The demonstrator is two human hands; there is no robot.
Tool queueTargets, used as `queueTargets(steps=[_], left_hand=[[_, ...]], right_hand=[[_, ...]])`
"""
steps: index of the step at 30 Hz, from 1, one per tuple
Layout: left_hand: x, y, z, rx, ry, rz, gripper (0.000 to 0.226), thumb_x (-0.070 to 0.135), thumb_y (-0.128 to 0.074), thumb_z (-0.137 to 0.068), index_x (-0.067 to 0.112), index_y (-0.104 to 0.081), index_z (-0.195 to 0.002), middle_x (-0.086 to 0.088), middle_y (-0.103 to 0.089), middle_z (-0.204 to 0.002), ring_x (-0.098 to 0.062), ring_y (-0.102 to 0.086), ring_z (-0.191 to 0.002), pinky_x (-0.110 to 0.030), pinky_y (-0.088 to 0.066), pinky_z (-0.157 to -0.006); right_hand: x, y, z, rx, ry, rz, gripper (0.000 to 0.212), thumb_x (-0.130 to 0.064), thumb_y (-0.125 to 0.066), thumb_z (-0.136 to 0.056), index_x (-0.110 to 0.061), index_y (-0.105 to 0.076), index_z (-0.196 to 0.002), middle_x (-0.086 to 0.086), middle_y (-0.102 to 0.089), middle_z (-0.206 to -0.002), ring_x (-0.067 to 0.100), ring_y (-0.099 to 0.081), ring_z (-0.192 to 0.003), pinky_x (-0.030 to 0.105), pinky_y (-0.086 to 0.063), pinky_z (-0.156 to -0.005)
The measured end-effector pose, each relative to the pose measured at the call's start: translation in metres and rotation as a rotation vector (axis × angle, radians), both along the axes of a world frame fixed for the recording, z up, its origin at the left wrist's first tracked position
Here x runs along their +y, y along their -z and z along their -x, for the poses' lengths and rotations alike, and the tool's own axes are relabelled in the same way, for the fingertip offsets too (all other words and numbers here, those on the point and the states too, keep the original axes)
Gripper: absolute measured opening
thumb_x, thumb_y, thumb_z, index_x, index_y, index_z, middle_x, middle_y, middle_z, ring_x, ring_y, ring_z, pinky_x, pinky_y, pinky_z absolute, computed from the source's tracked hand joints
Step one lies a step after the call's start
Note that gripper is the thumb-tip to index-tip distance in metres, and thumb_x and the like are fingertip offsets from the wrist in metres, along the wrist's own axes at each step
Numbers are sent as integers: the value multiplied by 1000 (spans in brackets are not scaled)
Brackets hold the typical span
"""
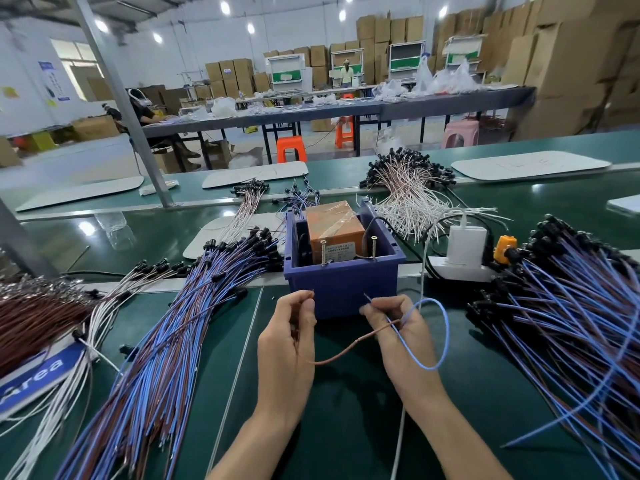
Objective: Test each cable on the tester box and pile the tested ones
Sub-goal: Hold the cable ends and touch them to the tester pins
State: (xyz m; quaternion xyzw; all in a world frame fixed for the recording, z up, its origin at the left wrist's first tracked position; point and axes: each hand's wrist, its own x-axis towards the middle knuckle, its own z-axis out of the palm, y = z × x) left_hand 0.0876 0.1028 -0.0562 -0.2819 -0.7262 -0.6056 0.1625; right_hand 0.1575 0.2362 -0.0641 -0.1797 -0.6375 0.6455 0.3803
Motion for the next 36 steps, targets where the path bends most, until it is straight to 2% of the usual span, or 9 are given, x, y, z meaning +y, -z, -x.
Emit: queueTargets(steps=[5, 9, 12, 15, 19, 23, 26, 30, 36], left_hand=[[0, 0, 0, 9, -11, -9, 13, 47, -48, -101, 45, -59, -108, 14, -66, -88, -15, -62, -75, -17, -47, -64], [0, 1, 0, 30, -13, -9, 14, 48, -47, -102, 44, -59, -108, 12, -65, -87, -17, -60, -72, -22, -48, -62], [0, 1, 0, 41, -15, -11, 15, 47, -47, -102, 41, -59, -109, 11, -65, -85, -17, -61, -71, -23, -48, -62], [-1, 0, 0, 70, -32, -6, 10, 43, -48, -103, 38, -55, -108, 13, -68, -84, -13, -66, -75, -15, -45, -65], [1, -2, 4, 111, -71, 9, 6, 45, -48, -103, 40, -49, -100, 14, -65, -86, -15, -63, -75, -22, -46, -65], [10, -2, 15, 314, -209, 69, 10, 31, -52, -102, 21, -53, -101, 12, -49, -106, -4, -46, -103, -22, -39, -90], [18, -3, 25, 332, -199, 64, 12, 26, -53, -100, 13, -55, -102, 2, -49, -121, -14, -45, -119, -33, -38, -103], [20, -1, 30, 341, -148, 52, 9, 25, -53, -99, 16, -53, -101, 2, -53, -122, -19, -50, -120, -39, -41, -102], [22, 2, 32, 310, -141, 41, 10, 28, -52, -100, 19, -53, -101, 5, -52, -121, -13, -49, -120, -41, -43, -99]], right_hand=[[2, -6, -2, 69, 13, 129, 13, -15, -76, -88, -27, -77, -83, -11, -75, -82, -1, -67, -78, 9, -47, -70], [2, -7, -3, 71, 11, 138, 37, -11, -50, -102, -31, -78, -89, -7, -76, -91, -6, -59, -68, 21, -40, -69], [2, -7, -2, 104, 51, 86, 39, 0, -42, -103, -29, -67, -108, -3, -73, -94, -3, -55, -72, 25, -40, -74], [-2, -6, -2, 139, 104, -71, 25, -9, -44, -106, -28, -53, -120, -4, -72, -105, 5, -60, -91, 29, -46, -87], [-2, -2, 2, 138, 221, -247, 24, -16, -39, -107, -24, -54, -123, -12, -69, -102, 5, -64, -101, 14, -46, -88], [1, -1, 7, 91, 345, -334, 29, -18, -35, -108, -39, -56, -109, -12, -60, -84, 0, -57, -76, 3, -38, -65], [2, -4, 12, 91, 393, -354, 22, -30, -32, -106, -38, -52, -105, -12, -56, -82, 2, -55, -75, 6, -38, -64], [6, -6, 22, 103, 427, -338, 10, -24, -34, -108, -32, -40, -108, -10, -53, -89, 3, -55, -77, 10, -39, -66], [7, -6, 33, 151, 406, -379, 27, -14, -45, -106, -39, -38, -112, -18, -61, -99, -2, -61, -91, 4, -40, -75]])
